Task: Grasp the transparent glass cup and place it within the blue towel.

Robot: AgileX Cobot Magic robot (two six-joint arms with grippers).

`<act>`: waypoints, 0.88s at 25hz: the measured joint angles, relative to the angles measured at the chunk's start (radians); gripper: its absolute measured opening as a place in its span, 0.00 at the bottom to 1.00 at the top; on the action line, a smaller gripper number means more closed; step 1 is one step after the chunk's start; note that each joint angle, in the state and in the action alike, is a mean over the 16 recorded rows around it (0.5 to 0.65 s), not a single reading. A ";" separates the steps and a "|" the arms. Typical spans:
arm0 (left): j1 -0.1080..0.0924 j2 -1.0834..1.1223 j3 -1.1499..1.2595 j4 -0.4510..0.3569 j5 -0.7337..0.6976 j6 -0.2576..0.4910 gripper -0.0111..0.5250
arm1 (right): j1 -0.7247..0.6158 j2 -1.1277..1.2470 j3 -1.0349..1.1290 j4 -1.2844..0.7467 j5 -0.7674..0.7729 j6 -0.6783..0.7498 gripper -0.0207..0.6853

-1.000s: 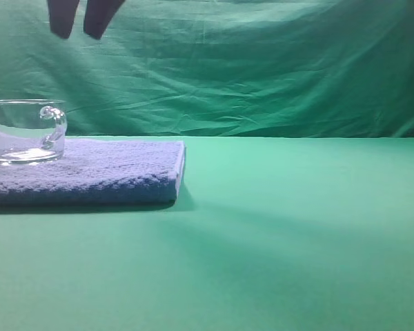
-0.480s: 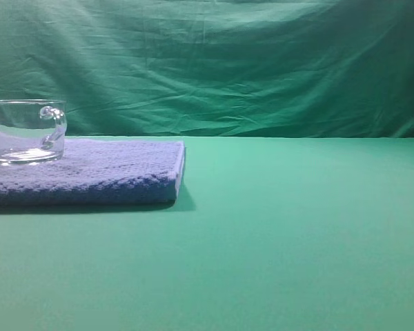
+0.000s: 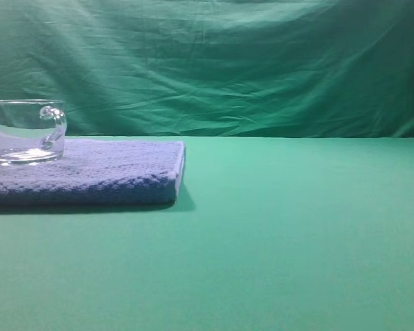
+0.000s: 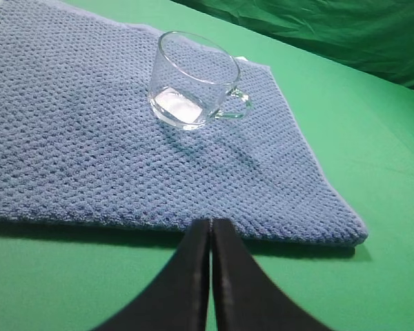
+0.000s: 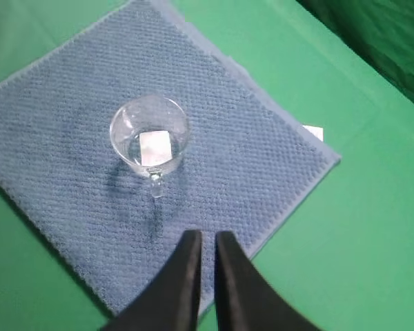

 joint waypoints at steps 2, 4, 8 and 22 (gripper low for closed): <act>0.000 0.000 0.000 0.000 0.000 0.000 0.02 | -0.006 -0.071 0.091 -0.011 -0.036 0.011 0.13; 0.000 0.000 0.000 0.000 0.000 0.000 0.02 | -0.016 -0.142 0.187 -0.021 -0.081 0.017 0.13; 0.000 0.000 0.000 0.000 0.000 0.000 0.02 | -0.052 -0.282 0.385 -0.034 -0.199 0.022 0.13; 0.000 0.000 0.000 0.000 0.000 0.000 0.02 | -0.369 -0.764 0.990 -0.012 -0.558 0.025 0.13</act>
